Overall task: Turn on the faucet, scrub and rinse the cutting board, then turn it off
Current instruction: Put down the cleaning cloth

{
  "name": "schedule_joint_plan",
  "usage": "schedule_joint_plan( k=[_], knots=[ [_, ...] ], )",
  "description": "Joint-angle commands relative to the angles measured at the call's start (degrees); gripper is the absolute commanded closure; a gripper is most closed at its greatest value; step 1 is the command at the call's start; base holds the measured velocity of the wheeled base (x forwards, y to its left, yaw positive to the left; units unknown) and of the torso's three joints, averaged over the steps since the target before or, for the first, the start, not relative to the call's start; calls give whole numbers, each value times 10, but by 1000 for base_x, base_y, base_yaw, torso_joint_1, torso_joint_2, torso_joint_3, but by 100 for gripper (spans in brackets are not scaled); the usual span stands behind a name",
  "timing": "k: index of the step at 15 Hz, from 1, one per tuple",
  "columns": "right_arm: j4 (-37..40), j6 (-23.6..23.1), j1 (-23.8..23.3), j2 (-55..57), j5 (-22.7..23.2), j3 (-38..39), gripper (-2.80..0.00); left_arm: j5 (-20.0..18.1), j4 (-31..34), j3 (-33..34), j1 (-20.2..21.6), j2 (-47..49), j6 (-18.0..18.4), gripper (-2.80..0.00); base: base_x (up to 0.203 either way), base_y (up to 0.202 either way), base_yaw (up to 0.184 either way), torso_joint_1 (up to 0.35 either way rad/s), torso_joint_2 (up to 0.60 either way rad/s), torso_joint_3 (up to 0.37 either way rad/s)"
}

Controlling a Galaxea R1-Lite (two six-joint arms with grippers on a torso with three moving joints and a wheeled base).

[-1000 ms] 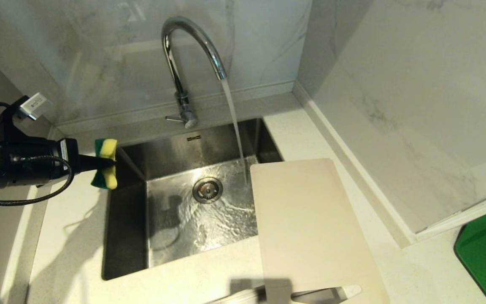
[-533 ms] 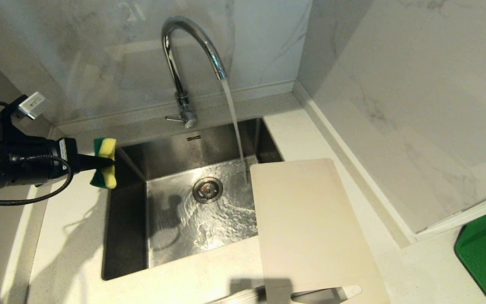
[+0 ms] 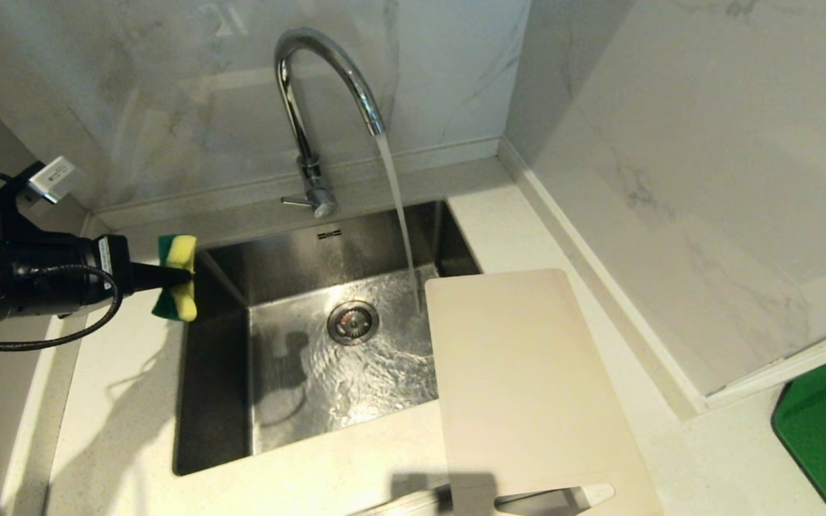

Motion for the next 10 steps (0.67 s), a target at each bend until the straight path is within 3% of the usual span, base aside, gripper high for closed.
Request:
schedule_joint_plan(
  k=[1,4,5,7,10],
  knots=[
    [1,2,0,-38,0,1,0,-1,1,1,0,3,-2,0,0,0,0,0,0,0],
    [1,3,0,-38,0,1,0,10,12,1,1,9,3,0,0,0,0,0,0,0],
    [1,4,0,-38,0,1,0,31,27,-1,3,16,7,0,0,0,0,0,0,0],
    [1,4,0,-38,0,1,0,64,67,0,15,23,45,0,0,0,0,0,0,0],
    [1,4,0,-38,0,1,0,66,88,0,49,43,80,0,0,0,0,0,0,0]
  ],
)
